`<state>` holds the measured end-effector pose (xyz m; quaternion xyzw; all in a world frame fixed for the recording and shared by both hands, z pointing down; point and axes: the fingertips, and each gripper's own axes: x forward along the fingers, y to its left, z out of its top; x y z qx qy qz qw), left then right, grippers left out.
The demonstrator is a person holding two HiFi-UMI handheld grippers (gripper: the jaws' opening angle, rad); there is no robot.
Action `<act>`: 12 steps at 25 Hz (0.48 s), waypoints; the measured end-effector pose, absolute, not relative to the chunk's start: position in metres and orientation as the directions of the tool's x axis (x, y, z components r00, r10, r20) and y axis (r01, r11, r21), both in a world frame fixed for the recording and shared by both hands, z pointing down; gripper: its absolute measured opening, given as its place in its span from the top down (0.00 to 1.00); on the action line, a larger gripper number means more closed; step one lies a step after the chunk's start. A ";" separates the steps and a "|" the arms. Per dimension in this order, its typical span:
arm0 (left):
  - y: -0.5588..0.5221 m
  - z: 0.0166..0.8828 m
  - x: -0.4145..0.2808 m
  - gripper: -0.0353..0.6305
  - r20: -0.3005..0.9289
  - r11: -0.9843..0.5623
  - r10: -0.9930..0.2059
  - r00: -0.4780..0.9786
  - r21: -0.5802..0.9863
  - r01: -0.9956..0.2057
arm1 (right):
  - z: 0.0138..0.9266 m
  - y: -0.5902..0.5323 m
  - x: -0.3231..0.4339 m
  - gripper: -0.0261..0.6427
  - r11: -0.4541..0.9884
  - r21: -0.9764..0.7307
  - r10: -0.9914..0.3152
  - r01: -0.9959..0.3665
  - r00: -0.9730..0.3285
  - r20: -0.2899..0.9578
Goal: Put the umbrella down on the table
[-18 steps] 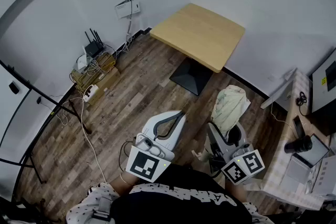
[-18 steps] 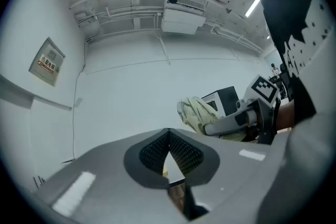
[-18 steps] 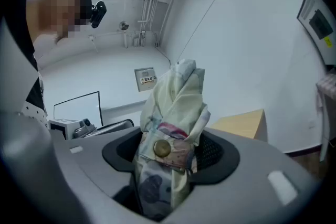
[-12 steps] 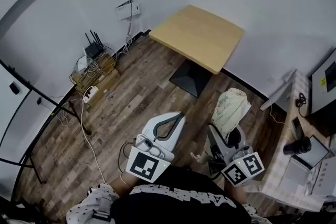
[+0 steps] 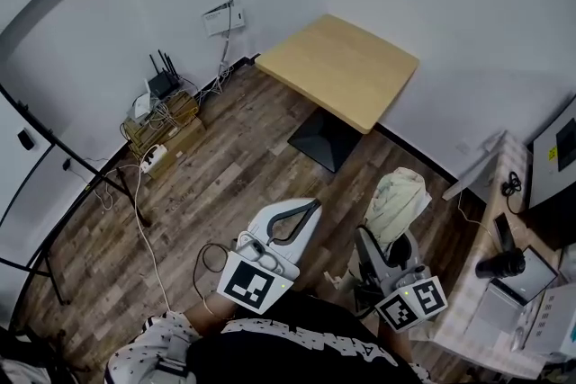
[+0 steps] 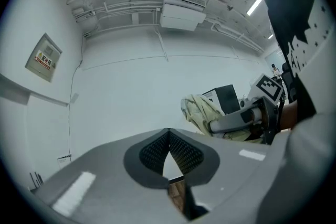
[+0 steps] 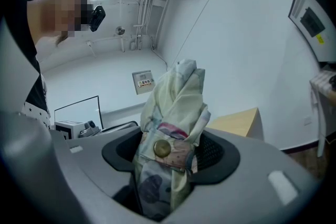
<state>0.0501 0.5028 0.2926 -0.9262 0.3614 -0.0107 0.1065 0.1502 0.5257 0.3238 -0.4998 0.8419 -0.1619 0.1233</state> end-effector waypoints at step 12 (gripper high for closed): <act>0.517 0.300 0.063 0.95 -0.005 -0.687 -0.714 0.701 -0.192 -0.701 | 0.330 0.539 0.166 0.53 0.484 -0.421 -0.860 -0.767 -0.505 -0.068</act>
